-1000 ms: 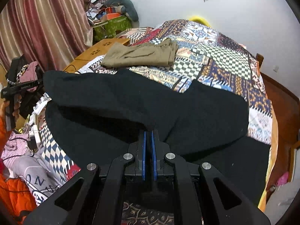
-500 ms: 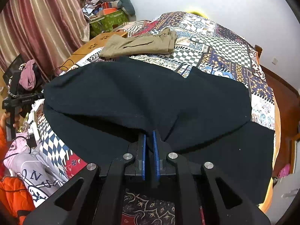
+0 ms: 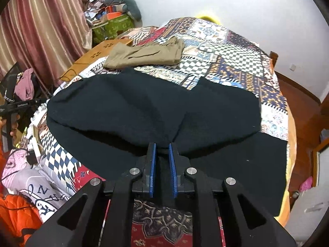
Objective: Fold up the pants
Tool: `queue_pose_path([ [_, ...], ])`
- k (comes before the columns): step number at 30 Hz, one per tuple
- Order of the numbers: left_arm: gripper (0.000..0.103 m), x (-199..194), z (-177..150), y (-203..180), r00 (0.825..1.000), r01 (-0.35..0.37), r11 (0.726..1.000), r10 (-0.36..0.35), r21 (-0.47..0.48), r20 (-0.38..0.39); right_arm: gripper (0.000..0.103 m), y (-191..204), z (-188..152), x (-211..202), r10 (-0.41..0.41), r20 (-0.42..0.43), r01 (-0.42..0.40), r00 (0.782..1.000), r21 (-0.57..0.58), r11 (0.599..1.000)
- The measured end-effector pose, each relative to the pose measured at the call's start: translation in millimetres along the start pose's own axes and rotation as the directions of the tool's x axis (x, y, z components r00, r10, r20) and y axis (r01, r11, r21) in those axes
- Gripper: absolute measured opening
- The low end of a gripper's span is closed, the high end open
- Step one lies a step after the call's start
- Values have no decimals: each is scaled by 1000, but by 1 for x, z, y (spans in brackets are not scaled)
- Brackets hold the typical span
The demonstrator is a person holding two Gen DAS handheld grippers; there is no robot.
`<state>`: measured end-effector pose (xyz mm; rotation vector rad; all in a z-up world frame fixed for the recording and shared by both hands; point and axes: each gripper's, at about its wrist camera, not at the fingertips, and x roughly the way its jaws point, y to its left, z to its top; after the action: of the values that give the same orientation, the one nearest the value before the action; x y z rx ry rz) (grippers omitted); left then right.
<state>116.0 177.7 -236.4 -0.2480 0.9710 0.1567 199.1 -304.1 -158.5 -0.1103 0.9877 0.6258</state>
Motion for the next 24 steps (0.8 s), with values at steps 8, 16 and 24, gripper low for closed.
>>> queue_pose_path([
  [8,55,26,4,-4,998,20,1000,-22,-23,-64,48,-18,19,1,-61,50,58,997,73,996],
  [16,59,42,0,-4,994,49,998,-53,-43,-91,56,-16,31,47,-50,-10,51,999,145,988],
  [24,32,42,-2,-11,996,55,998,-54,5,-74,39,-30,19,74,-17,-48,26,999,190,981],
])
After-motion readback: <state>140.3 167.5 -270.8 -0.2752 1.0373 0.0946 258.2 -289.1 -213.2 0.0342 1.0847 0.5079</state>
